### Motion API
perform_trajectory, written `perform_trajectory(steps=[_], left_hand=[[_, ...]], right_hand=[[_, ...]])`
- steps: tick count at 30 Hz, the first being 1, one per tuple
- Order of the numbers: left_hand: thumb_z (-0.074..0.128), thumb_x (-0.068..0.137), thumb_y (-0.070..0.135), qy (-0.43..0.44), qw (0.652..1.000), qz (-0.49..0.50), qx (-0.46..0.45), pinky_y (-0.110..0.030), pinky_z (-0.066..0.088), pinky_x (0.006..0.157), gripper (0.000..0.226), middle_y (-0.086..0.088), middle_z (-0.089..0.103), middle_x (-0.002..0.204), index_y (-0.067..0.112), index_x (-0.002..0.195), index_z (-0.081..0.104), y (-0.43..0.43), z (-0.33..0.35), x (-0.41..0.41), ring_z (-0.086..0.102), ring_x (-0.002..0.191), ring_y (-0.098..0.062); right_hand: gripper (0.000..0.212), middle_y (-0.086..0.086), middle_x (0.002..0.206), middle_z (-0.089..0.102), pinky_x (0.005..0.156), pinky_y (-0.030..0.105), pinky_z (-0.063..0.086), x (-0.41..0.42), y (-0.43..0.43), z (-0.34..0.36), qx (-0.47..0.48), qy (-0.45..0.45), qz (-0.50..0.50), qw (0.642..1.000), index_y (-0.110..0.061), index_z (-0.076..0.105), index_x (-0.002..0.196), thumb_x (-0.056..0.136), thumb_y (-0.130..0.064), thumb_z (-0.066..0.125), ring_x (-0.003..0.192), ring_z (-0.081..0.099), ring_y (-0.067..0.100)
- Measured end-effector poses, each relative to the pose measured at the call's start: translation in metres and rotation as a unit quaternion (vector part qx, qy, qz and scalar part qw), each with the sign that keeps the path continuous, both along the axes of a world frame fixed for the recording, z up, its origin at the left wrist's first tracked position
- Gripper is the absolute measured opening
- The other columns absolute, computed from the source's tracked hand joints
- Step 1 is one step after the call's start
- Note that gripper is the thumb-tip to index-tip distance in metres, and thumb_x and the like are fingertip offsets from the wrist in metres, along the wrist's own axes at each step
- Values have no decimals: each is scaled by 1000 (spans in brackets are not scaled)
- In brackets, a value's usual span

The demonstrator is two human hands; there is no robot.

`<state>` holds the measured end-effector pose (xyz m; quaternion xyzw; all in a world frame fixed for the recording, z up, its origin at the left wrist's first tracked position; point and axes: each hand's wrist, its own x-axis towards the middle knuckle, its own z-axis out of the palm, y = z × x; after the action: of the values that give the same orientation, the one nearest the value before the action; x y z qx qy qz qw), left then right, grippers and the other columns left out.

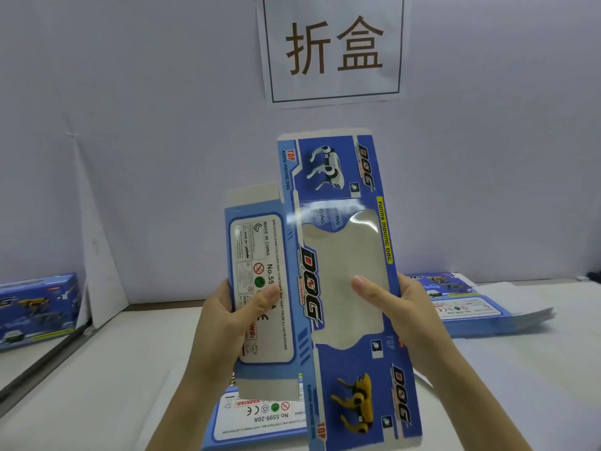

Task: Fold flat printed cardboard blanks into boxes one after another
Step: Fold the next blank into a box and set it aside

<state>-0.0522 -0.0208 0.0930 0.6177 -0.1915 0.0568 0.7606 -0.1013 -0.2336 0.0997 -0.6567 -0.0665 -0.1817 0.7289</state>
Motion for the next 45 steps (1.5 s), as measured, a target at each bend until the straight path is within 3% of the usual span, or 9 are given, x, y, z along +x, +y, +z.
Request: perform_trajectory(steps=[16, 19, 21, 24, 27, 31, 35, 40, 45], left_hand=[[71, 61, 37, -41, 998, 44, -6, -25, 56, 53, 44, 2, 74, 97, 30, 102, 59, -8, -2, 1, 73, 80, -17], [66, 71, 44, -91, 982, 134, 95, -6, 50, 65, 58, 22, 57, 120, 45, 123, 41, -17, -3, -6, 60, 104, 4], [60, 79, 48, -186, 936, 211, 214, 0, 39, 84, 65, 23, 39, 135, 45, 136, 28, -24, -4, -14, 39, 120, 11], [60, 71, 74, -176, 956, 91, 215, -25, 39, 104, 86, 19, 33, 148, 41, 144, 30, -37, -10, -23, 35, 133, 4], [61, 54, 83, -35, 995, 32, 87, -33, 59, 80, 94, 8, 64, 120, 32, 132, 47, -41, -10, -25, 65, 107, -16], [58, 72, 49, -15, 996, 91, -1, -24, 56, 50, 36, 6, 74, 80, 26, 100, 60, -19, -2, -8, 73, 73, -16], [58, 72, 43, 18, 998, 61, -21, -27, 55, 46, 32, 2, 75, 78, 23, 96, 59, -3, 0, 4, 73, 68, -20], [62, 69, 40, 16, 1000, 8, -22, -32, 58, 52, 34, -4, 75, 88, 25, 99, 64, 1, -3, 4, 73, 74, -24], [64, 73, 35, -72, 997, 13, 28, -17, 55, 59, 48, 11, 70, 105, 38, 119, 50, -8, 1, -2, 70, 90, -8]], right_hand=[[31, 2, 81, 76, 47, 21, 53, -1, -2, 2, 16, -18, -2, 1000, -19, 65, 94, 68, -35, 68, 66, 73, 20], [26, -6, 82, 76, 52, 17, 52, -2, 5, 3, -18, -55, -30, 998, -23, 67, 97, 73, -35, 65, 71, 72, 14], [23, -17, 81, 72, 56, 15, 51, -1, 17, 0, -57, -94, -31, 993, -27, 65, 107, 84, -31, 61, 72, 69, 8], [37, -24, 112, 64, 80, 10, 48, 1, 40, -11, -85, -122, 53, 987, -33, 55, 127, 92, -42, 56, 104, 61, -3], [51, -33, 120, 53, 83, 7, 45, 8, 55, -15, -99, -82, 107, 986, -44, 57, 118, 77, -73, 51, 120, 50, -8], [35, -35, 126, 50, 88, 4, 41, 10, 45, -16, -160, -104, 61, 980, -46, 47, 126, 91, -44, 47, 126, 44, -7], [54, -45, 123, 43, 90, 6, 41, 12, 28, -15, -159, -168, -86, 969, -50, 34, 130, 88, -32, 65, 119, 43, -17], [67, 0, 103, 72, 64, 30, 59, 9, 3, -5, -16, -95, -26, 995, -36, 40, 134, 73, -28, 69, 90, 72, 17], [29, 6, 83, 73, 49, 41, 59, 4, -4, 0, -62, -123, -51, 989, -19, 59, 106, 78, -19, 68, 69, 72, 28]])
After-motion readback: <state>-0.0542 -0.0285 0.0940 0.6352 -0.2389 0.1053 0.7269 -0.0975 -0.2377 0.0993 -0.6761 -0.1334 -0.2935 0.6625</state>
